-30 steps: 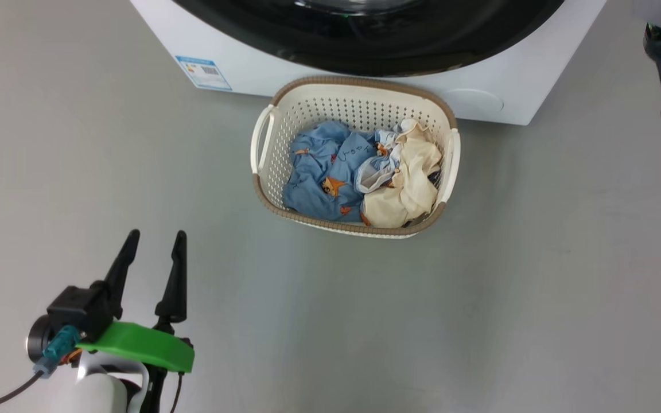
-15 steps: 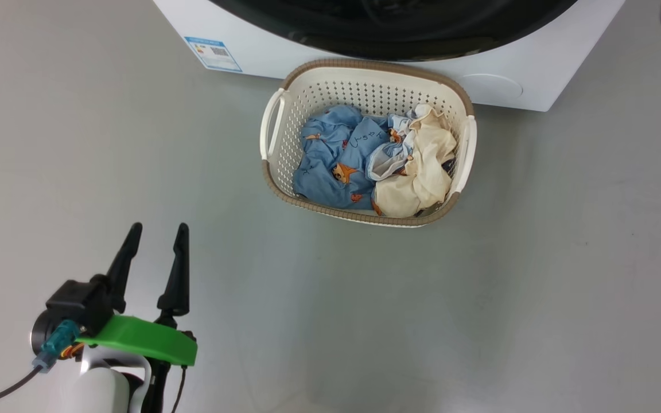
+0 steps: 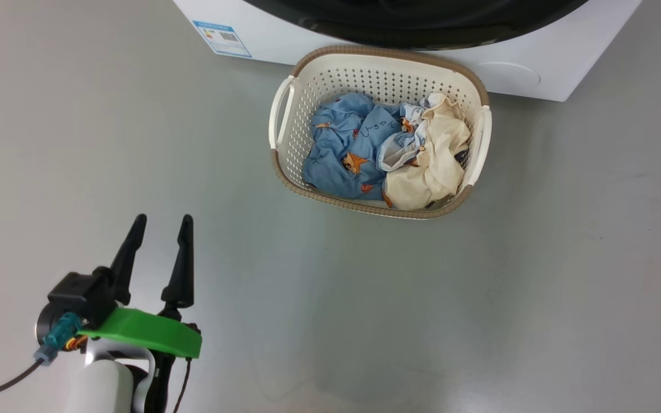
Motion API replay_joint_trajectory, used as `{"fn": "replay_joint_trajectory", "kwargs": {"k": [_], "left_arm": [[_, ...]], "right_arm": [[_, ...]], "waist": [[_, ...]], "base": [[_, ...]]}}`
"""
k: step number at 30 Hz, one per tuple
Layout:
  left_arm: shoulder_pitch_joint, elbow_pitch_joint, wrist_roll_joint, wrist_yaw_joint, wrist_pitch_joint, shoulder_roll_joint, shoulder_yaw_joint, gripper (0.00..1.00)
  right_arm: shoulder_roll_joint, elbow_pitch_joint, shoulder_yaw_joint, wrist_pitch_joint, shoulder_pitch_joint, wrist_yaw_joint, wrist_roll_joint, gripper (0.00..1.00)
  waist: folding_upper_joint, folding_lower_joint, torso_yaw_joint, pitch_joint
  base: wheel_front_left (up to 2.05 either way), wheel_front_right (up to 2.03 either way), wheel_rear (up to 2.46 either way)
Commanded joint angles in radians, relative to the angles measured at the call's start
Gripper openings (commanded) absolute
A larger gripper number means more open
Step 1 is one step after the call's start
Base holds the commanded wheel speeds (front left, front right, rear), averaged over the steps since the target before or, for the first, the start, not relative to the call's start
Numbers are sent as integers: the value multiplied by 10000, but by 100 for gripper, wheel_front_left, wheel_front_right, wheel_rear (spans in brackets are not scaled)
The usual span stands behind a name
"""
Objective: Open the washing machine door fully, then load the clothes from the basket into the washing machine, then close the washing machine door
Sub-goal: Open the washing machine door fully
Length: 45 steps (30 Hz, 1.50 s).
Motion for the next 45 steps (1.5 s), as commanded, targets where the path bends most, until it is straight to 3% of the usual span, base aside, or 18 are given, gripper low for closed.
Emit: {"fn": "replay_joint_trajectory", "kwargs": {"k": [1,28,36,45], "left_arm": [[-167,-172,-60,-15,-105,272,289,100],[-102,-594,132,-15,-105,268,402,100],[66,-707,346,-15,-105,268,476,100],[228,-794,557,-15,-105,285,566,100]], "right_arm": [[268,-198,-84,107,-332,16,-180,0],[743,-194,-1326,3006,-31,16,-1980,0],[1080,-415,-1236,3957,208,16,-1646,0],[1584,-1765,-781,5315,1337,16,-874,0]], "waist": [[-1,0,40,12],[-1,0,-113,-318],[-1,0,-316,-658],[-1,0,-616,-1075]], "base": [[0,0,0],[0,0,0],[0,0,0],[0,0,0]]}}
